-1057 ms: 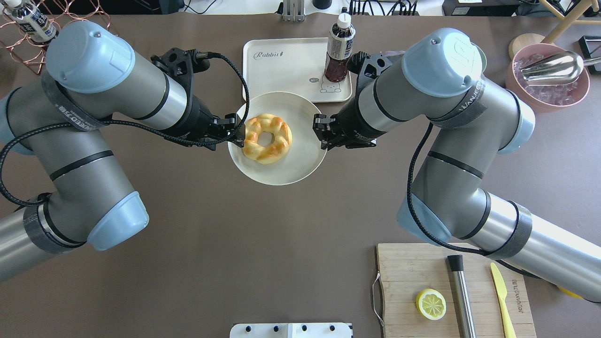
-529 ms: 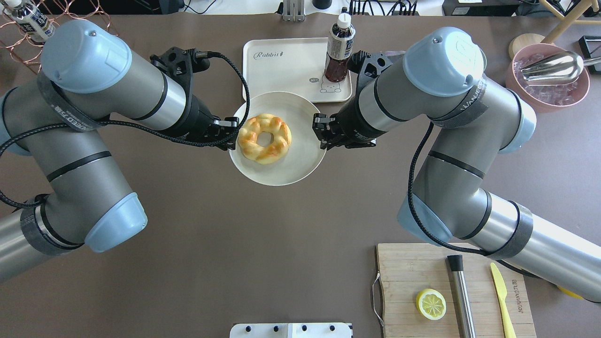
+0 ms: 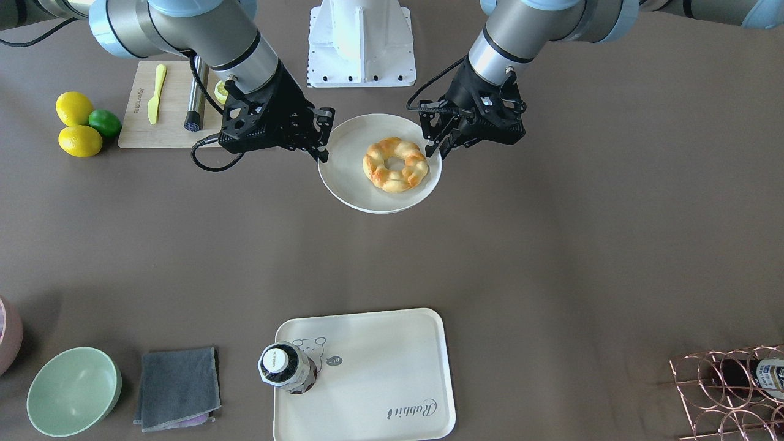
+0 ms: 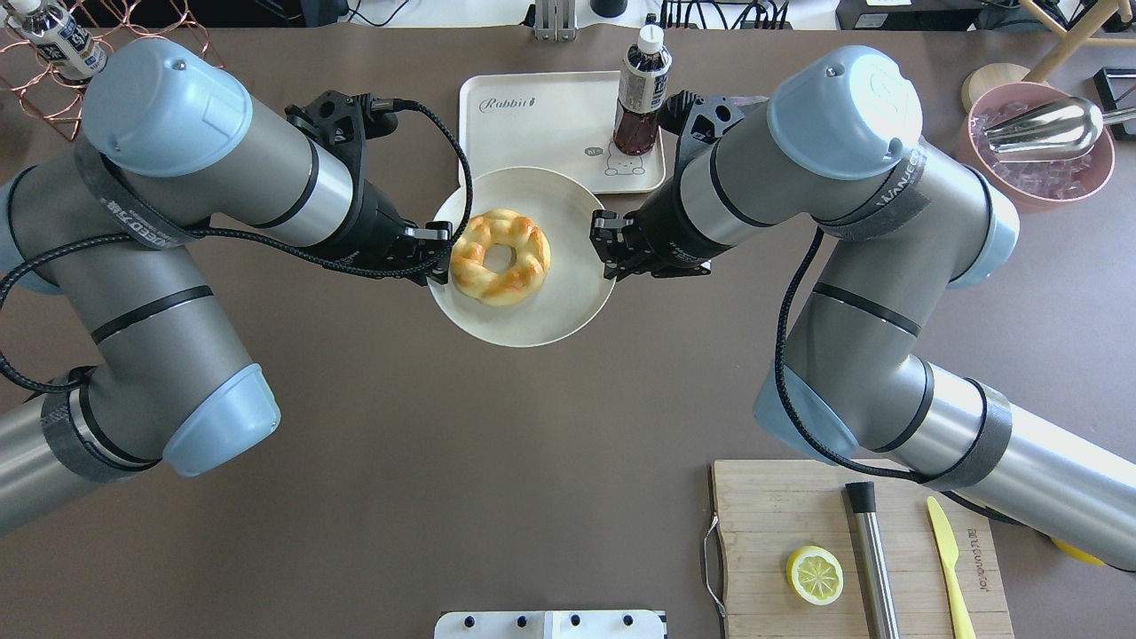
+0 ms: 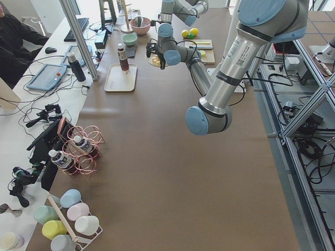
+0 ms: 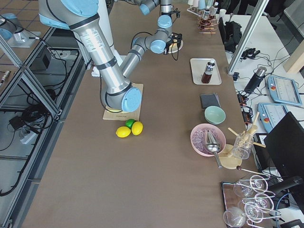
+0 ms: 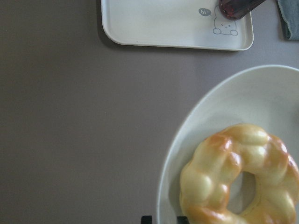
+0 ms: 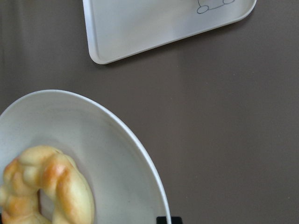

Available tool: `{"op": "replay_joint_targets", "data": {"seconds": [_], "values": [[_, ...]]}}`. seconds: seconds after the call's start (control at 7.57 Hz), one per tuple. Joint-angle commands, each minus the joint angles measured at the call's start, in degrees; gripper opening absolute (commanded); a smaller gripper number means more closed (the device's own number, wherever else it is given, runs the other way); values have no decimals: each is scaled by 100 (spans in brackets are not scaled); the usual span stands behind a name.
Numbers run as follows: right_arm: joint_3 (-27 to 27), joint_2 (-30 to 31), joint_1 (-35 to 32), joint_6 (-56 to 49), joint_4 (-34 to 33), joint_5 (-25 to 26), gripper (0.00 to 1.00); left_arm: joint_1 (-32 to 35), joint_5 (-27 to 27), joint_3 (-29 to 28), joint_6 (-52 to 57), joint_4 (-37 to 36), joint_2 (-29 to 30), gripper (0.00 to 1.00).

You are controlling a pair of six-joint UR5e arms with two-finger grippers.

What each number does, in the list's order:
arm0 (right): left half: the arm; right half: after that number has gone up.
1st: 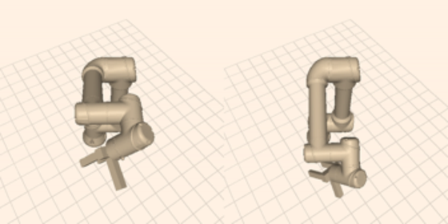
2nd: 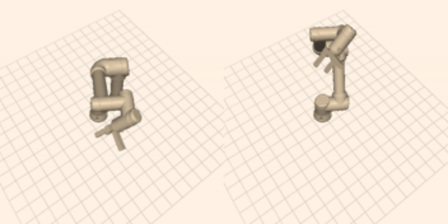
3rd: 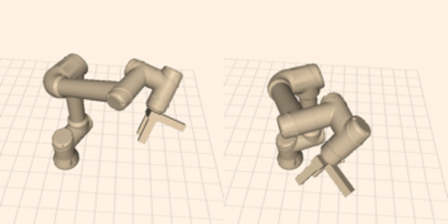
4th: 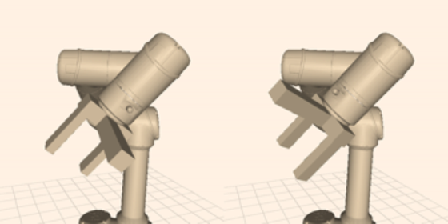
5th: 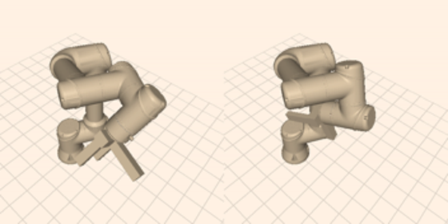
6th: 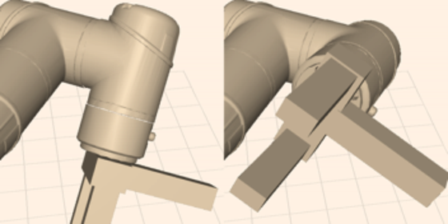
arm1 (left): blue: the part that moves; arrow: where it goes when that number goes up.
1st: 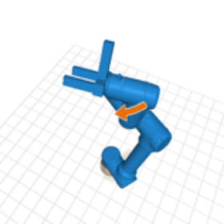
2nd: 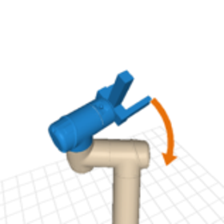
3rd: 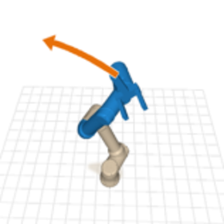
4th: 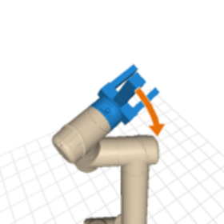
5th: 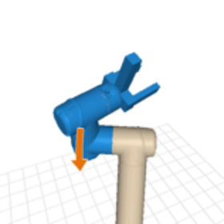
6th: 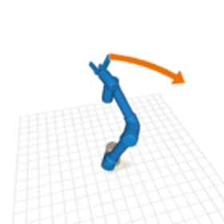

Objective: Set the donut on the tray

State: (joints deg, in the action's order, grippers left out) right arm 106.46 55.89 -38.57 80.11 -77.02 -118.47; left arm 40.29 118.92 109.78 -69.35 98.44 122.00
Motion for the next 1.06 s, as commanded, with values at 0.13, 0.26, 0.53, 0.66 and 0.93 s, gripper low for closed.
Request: {"op": "replay_joint_targets", "data": {"seconds": [0.13,0.26,0.53,0.66,0.93], "values": [[7,1,-11,14,11,0,0,5,0,0,1,0,-9,20],[7,1,-11,14,11,0,0,5,9,17,1,0,-9,0],[7,1,-28,14,20,0,0,5,9,26,1,0,-9,0],[7,-8,-28,5,37,0,0,-4,18,18,1,-9,-1,0],[7,-60,-11,170,152,0,99,5,9,9,-8,-26,-1,0]]}}
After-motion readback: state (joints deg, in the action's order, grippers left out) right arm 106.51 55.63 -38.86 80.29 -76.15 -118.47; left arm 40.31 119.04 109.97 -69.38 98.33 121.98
